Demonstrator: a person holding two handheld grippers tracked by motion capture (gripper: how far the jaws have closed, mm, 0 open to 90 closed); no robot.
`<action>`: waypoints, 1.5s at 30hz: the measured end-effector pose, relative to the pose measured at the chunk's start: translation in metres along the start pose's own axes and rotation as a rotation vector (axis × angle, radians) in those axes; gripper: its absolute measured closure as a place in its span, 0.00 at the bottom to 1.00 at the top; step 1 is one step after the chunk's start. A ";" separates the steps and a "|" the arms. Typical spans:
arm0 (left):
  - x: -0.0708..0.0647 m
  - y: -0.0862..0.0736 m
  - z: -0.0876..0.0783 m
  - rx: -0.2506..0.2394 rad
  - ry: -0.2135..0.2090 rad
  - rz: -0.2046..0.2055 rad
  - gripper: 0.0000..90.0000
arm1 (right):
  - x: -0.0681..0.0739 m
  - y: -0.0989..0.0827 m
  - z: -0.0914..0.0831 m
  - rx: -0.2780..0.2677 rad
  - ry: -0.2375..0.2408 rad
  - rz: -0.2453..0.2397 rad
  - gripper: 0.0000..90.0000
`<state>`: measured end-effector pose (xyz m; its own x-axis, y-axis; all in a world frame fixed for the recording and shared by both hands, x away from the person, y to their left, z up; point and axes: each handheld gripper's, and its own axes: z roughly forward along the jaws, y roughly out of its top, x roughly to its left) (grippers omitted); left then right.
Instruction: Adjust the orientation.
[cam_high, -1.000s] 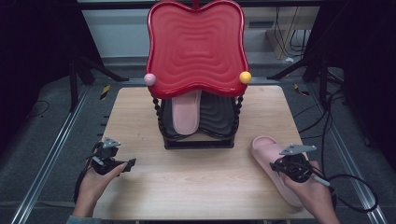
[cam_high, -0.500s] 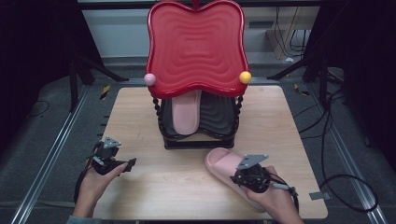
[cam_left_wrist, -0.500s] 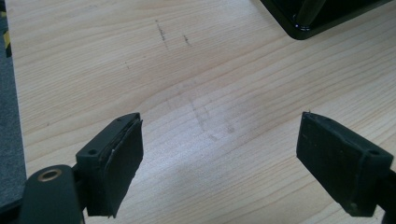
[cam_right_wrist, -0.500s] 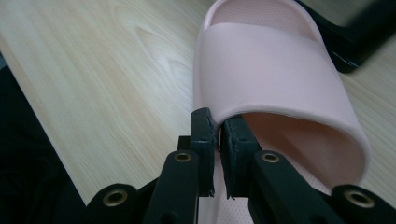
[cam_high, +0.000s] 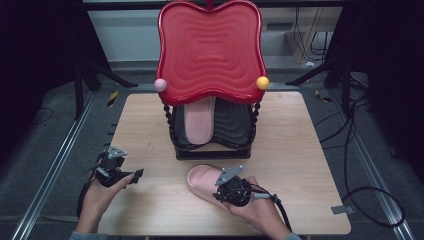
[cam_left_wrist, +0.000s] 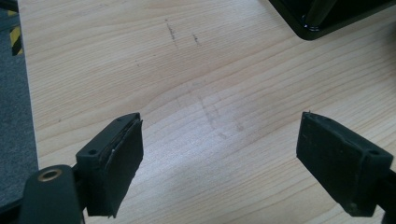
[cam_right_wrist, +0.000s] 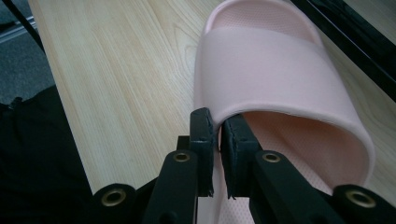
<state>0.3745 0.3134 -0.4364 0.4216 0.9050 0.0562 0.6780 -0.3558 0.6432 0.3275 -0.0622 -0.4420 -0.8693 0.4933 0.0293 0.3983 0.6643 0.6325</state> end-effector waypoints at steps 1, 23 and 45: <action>0.000 0.000 0.000 -0.001 0.000 -0.001 0.16 | 0.001 0.001 0.001 -0.002 0.002 0.000 0.93; 0.000 -0.001 0.003 0.007 -0.005 -0.002 0.16 | -0.002 -0.005 0.023 -0.068 0.028 0.084 0.91; -0.005 -0.002 0.010 -0.004 -0.029 0.004 0.15 | -0.010 -0.001 -0.045 -0.244 0.075 0.139 0.92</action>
<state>0.3774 0.3074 -0.4454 0.4419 0.8963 0.0368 0.6736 -0.3586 0.6463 0.3232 -0.0929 -0.4083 -0.8344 0.5209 0.1802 0.4407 0.4341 0.7857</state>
